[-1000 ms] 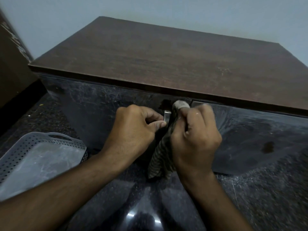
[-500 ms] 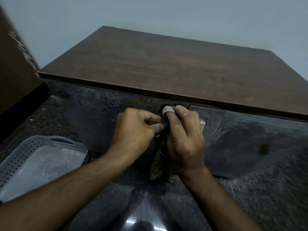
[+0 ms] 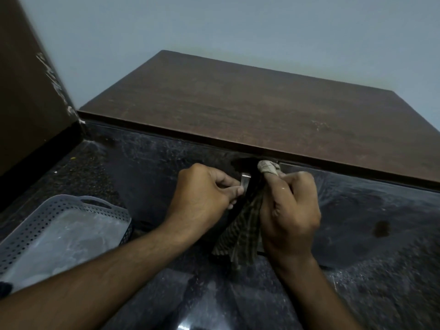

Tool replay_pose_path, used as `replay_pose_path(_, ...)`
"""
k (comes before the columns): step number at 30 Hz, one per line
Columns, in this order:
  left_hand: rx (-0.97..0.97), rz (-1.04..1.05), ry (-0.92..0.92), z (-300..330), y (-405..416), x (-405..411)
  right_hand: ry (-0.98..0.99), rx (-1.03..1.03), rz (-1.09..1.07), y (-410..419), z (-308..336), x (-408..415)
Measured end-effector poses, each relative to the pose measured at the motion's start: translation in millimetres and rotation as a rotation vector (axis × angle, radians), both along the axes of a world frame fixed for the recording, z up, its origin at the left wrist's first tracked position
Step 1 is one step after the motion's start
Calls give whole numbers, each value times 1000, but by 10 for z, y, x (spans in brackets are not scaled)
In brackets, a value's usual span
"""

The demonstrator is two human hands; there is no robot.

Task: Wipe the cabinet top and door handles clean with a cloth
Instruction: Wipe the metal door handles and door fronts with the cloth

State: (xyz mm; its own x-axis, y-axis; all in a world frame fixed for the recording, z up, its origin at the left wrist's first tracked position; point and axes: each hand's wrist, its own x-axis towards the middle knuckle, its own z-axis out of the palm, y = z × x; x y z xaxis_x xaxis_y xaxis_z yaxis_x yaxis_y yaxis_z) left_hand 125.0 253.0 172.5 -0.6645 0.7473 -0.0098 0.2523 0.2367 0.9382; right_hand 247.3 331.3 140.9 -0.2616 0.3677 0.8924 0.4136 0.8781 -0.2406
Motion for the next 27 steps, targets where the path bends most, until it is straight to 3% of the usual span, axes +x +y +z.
replay_pose_path(6, -85, 2, 210, 33, -29, -10, -32, 107, 142, -56, 126, -384)
replay_pose_path(11, -24, -9, 48, 11, -10, 4, 75, -22, -6, -17, 53, -89)
replay_pose_path(16, -112, 40, 265, 35, -37, -28, -38, 83, 150, -108, 135, -473)
replay_pose_path(22, -42, 21, 21, 56, -59, -81, 42, 31, 27, -40, 52, -187)
replay_pose_path(27, -8, 142, 48, 121, -133, -202, -54, 150, 120, -66, 11, -436)
